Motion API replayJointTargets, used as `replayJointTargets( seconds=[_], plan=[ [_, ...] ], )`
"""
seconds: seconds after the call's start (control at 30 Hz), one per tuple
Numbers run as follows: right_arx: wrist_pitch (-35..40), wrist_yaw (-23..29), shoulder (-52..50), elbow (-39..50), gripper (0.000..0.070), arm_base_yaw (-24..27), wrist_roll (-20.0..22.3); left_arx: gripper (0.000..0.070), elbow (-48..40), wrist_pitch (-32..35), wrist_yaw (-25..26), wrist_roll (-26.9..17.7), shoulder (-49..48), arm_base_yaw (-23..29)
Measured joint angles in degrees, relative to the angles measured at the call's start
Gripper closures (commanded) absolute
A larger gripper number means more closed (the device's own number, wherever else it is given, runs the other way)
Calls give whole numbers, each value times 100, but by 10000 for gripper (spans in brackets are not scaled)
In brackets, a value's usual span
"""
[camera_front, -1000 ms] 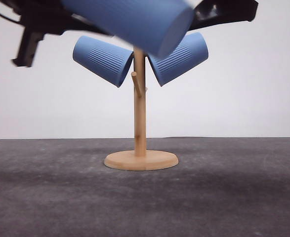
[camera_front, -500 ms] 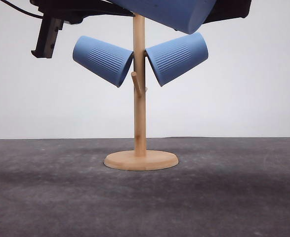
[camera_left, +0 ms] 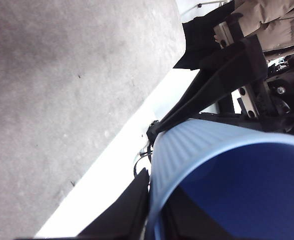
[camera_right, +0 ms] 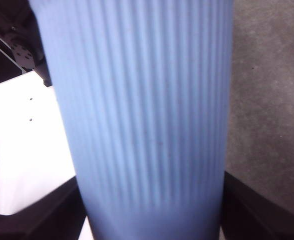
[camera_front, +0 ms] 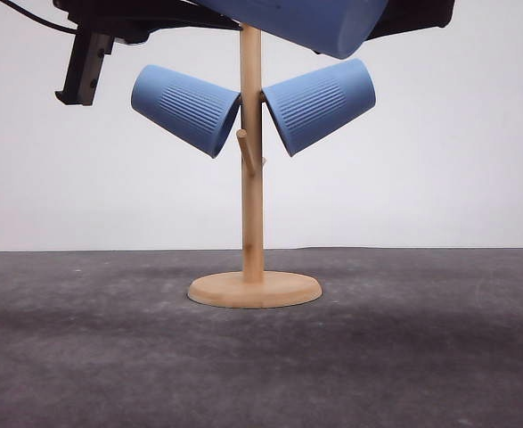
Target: Place three cups
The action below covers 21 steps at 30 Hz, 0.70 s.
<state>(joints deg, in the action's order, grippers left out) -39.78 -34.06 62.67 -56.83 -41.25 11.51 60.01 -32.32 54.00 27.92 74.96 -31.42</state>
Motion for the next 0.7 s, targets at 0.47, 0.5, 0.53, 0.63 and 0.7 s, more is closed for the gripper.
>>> replayJointTargets(
  seconds=[0.47,0.5,0.53,0.63,0.7],
  plan=[
    [-724,-22,-152,1,342,201,0,257,0,-5,17,-1,0,332],
    [-811,-22,-200,1,342,228,0,255,0,-13,17,-6,0,400],
    [-901,-22,-247,1,342,254,0,256,0,-23,17,-12,0,471],
    [-1152,-93,-382,3,342,361,-4,255,2,-72,17,-46,0,697],
    [-1181,-354,-466,44,342,452,-55,255,2,-142,17,-121,0,848]
  ],
)
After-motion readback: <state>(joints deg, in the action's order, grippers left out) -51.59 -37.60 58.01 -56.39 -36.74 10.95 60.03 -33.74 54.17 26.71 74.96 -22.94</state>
